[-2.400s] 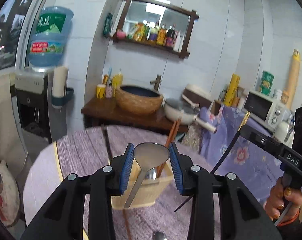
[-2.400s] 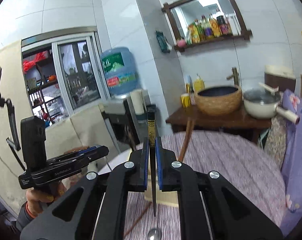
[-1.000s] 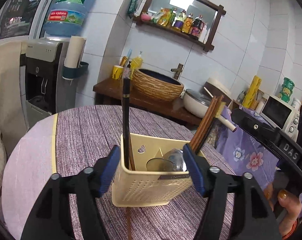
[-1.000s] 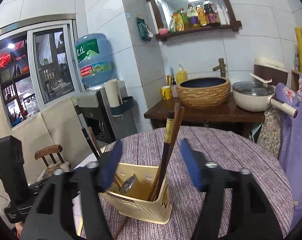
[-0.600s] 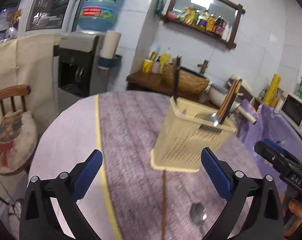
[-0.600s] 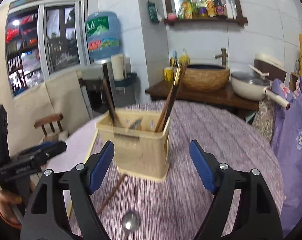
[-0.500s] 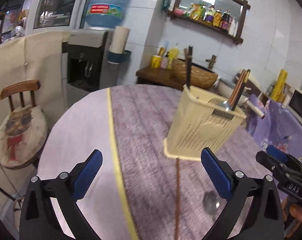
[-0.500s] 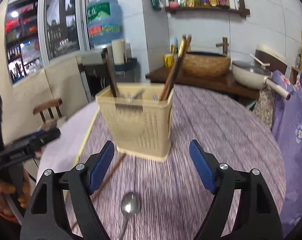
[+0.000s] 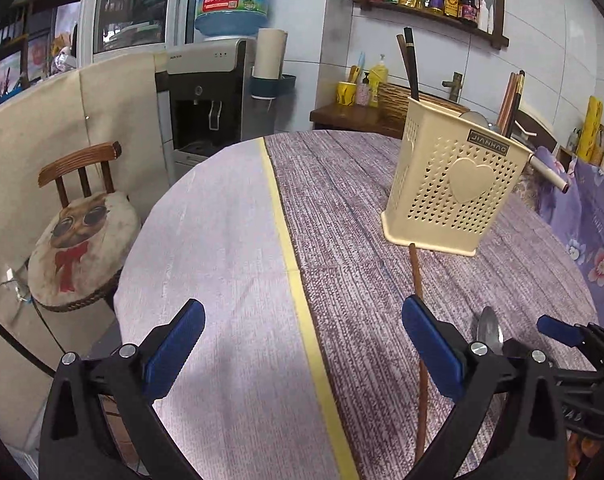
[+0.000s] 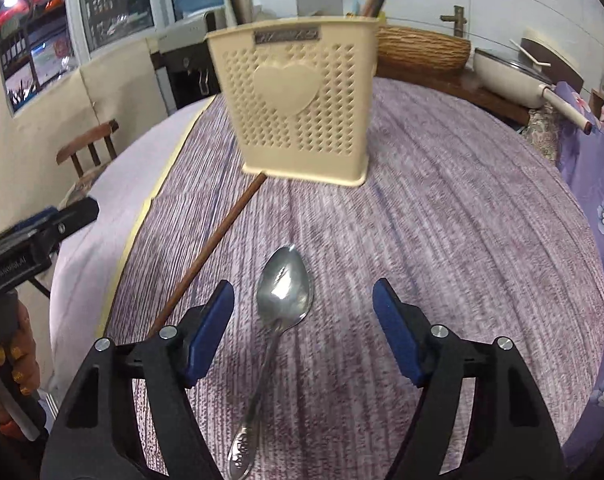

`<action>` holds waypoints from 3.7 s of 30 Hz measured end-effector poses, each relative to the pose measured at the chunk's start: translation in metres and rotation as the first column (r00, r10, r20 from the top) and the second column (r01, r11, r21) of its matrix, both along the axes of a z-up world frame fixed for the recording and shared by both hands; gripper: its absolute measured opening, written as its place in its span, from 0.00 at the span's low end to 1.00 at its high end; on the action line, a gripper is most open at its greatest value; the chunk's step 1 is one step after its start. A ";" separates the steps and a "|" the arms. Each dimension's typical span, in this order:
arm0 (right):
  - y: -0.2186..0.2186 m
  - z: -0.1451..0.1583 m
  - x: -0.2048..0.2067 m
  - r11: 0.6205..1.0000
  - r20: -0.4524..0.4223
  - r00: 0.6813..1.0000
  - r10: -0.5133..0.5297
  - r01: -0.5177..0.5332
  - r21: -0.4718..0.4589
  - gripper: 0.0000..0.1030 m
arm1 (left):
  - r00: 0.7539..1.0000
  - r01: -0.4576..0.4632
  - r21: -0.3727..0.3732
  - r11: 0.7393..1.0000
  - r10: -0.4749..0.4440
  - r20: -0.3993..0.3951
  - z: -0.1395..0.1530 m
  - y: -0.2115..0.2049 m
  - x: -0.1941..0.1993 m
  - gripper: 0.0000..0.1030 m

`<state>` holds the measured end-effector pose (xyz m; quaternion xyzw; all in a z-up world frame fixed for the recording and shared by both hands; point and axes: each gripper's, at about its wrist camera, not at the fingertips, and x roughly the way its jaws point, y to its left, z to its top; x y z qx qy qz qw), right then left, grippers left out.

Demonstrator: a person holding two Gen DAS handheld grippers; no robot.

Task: Organize utensils
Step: 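Withdraw both open tools over the last spoon and wooden chopstick, then close the right tool on the metal spoon while the left tool grasps the wooden chopstick, then lift the spoon with the right tool while the left tool carries the chopstick over the holder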

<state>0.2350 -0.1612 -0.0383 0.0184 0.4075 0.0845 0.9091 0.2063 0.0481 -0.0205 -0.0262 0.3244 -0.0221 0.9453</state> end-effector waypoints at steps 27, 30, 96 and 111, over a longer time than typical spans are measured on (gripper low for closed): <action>-0.014 -0.017 0.025 0.995 -0.050 0.994 -0.095 0.094 -0.008 0.37 | 0.979 0.181 0.043 0.983 -0.176 -0.100 -0.016 -0.058 0.024 0.71; -0.024 -0.014 0.024 0.994 -0.042 0.993 -0.114 0.114 -0.008 0.37 | 0.968 0.214 0.031 0.976 -0.208 -0.140 -0.024 -0.072 0.037 0.60; -0.049 0.087 -0.003 0.985 0.200 0.979 -0.042 0.006 0.175 0.37 | 0.959 0.246 -0.081 0.966 -0.231 0.161 0.096 -0.067 0.013 0.07; -0.045 0.159 0.020 0.986 0.322 0.947 0.013 -0.067 0.156 0.37 | 0.924 0.302 -0.075 0.950 -0.273 0.270 0.160 -0.068 0.018 0.07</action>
